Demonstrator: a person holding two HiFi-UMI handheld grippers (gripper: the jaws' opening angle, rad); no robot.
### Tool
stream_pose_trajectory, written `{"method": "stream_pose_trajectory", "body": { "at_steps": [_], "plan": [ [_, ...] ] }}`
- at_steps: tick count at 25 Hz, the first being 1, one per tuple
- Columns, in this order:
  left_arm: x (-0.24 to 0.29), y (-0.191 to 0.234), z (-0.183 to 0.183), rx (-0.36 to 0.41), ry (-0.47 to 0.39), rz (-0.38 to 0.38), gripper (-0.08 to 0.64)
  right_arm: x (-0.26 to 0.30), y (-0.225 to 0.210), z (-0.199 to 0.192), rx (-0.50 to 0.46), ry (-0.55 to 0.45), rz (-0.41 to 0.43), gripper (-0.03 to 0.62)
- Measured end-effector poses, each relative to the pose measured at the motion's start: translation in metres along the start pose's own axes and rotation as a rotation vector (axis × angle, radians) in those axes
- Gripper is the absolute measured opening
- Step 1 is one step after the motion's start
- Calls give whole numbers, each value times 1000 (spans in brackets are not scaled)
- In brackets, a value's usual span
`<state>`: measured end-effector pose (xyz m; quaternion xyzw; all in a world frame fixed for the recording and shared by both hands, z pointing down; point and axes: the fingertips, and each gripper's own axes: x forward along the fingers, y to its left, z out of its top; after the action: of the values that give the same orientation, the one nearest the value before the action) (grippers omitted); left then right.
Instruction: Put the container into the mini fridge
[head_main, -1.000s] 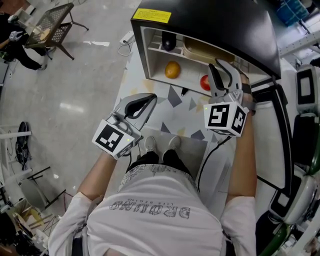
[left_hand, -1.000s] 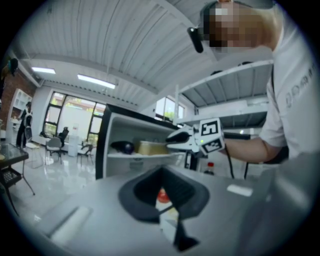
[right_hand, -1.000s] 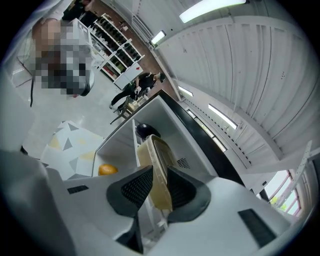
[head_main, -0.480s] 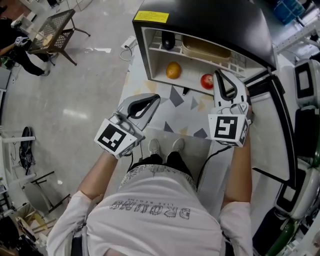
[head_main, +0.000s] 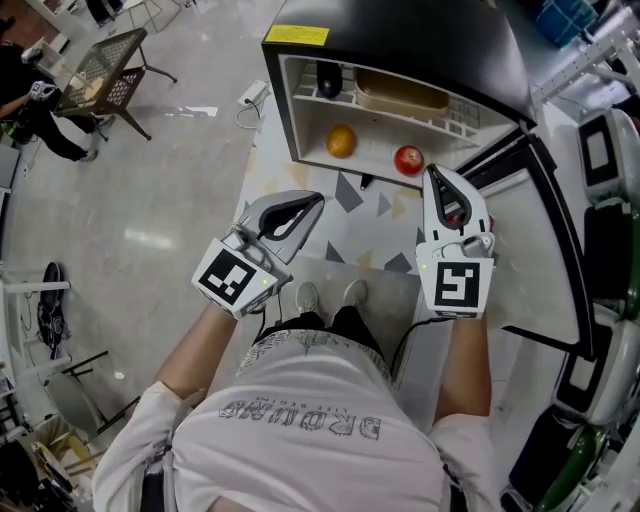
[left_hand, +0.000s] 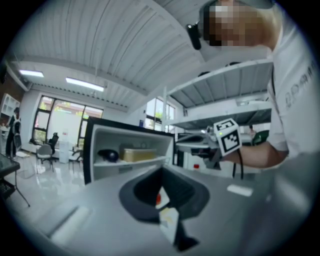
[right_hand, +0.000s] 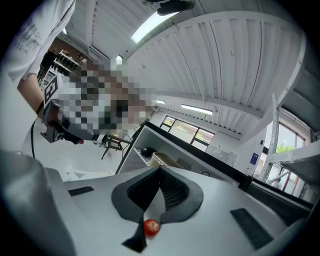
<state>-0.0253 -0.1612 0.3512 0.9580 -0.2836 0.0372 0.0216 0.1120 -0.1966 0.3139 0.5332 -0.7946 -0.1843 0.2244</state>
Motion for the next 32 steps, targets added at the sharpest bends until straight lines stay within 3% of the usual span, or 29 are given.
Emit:
{"method": "stream_pose_trajectory", "body": {
  "at_steps": [7, 11, 32],
  "plan": [
    [-2, -10, 2, 7, 8, -1, 8, -20, 17, -2, -18, 14, 15, 2],
    [0, -19, 10, 1, -39, -15, 8, -29, 23, -9, 63, 7, 23, 2],
    [2, -39, 4, 28, -8, -29, 8, -60, 39, -34, 354, 8, 84, 2]
  ]
}}
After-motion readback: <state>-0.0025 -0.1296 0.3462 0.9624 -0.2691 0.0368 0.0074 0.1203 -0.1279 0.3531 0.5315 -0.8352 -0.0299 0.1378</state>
